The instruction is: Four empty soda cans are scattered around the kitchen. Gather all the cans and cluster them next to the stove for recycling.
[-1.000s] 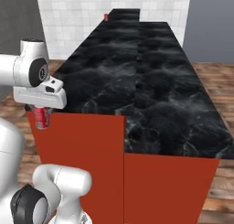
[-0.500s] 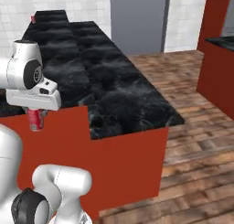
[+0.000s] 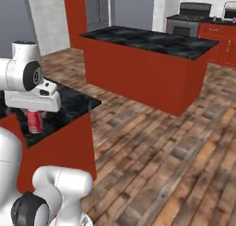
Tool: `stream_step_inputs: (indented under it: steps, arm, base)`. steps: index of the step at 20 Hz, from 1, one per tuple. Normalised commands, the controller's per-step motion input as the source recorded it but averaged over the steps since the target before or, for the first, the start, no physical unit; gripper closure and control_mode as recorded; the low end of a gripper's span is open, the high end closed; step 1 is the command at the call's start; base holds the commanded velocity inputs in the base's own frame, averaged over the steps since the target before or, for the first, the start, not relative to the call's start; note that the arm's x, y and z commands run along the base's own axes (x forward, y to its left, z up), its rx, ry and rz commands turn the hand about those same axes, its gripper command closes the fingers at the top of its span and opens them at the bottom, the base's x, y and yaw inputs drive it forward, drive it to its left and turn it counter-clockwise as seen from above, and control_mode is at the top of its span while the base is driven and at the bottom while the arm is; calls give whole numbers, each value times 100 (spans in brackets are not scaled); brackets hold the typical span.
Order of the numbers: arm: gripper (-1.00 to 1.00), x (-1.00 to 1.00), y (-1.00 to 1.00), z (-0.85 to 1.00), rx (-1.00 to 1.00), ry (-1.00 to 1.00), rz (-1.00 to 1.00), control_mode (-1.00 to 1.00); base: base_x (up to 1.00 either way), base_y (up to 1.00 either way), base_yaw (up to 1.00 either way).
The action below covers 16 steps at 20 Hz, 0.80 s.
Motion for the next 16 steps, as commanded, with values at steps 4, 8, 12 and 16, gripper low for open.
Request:
stream_step_inputs:
  steps: [4, 8, 12, 16]
  arm:
    - [100, 0, 0, 0, 0, 0, 0, 100]
    - [100, 0, 0, 0, 0, 0, 0, 100]
    - [100, 0, 0, 0, 0, 0, 0, 100]
    - [100, 0, 0, 0, 0, 0, 0, 100]
  base:
    - [8, 0, -89]
    - [25, 0, -68]
    - [42, 0, -49]
    - [61, 2, -25]
